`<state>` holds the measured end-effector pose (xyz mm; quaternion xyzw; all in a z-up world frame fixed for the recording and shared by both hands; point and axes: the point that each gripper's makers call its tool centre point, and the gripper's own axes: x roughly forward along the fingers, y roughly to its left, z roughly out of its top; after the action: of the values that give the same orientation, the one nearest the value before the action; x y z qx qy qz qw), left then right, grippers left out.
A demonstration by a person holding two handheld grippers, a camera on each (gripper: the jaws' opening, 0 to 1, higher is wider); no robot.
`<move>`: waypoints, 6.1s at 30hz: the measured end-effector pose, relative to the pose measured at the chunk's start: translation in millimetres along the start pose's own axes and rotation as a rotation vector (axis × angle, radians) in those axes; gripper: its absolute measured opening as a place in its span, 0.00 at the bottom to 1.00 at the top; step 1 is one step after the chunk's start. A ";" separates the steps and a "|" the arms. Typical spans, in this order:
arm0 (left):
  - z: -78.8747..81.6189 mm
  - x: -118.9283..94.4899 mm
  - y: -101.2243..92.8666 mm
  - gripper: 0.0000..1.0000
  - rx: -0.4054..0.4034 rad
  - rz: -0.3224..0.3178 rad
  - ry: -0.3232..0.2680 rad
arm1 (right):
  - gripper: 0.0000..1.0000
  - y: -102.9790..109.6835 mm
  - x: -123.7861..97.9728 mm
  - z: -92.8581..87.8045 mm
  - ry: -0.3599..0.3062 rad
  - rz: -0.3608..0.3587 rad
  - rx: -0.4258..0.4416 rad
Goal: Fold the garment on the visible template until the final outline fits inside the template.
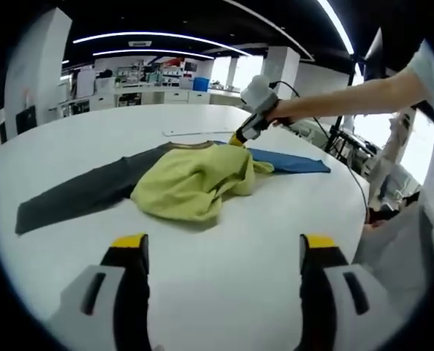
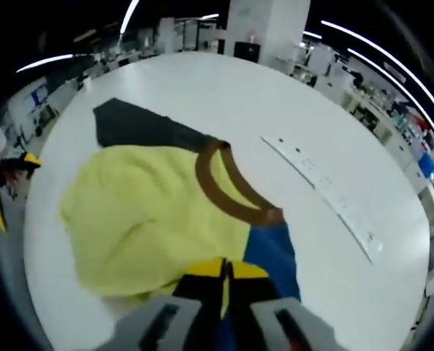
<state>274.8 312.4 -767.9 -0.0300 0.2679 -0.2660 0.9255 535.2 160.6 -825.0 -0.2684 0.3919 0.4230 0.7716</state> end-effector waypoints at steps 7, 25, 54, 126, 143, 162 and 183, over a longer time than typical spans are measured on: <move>0.8 2.5 0.5 0.82 0.003 -0.004 -0.002 | 0.31 -12.0 -15.2 6.5 -0.100 -0.034 0.019; 4.9 -1.4 -5.2 0.83 0.012 -0.016 -0.013 | 0.95 -12.8 -48.7 -10.0 -0.145 -0.082 -0.040; 6.0 -6.9 -10.3 0.82 0.001 -0.028 -0.027 | 0.65 61.6 -69.6 -24.1 -0.249 -0.137 -0.189; -14.2 -0.1 -12.9 0.69 -0.033 -0.018 0.004 | 0.00 111.6 -133.0 -81.4 -0.378 -0.126 0.327; -13.5 14.4 -4.7 0.57 0.066 -0.011 0.033 | 0.00 142.9 -154.6 -122.8 -0.346 -0.122 0.396; -4.7 73.1 12.9 0.17 0.550 0.041 0.150 | 0.00 148.8 -158.8 -135.3 -0.350 -0.130 0.479; -20.5 95.1 28.7 0.00 0.548 0.040 0.279 | 0.00 153.8 -156.7 -136.0 -0.365 -0.121 0.516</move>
<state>346.0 290.4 -836.8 0.2630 0.3112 -0.3116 0.8584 298.6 66.4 -782.0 -0.0065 0.3248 0.3039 0.8956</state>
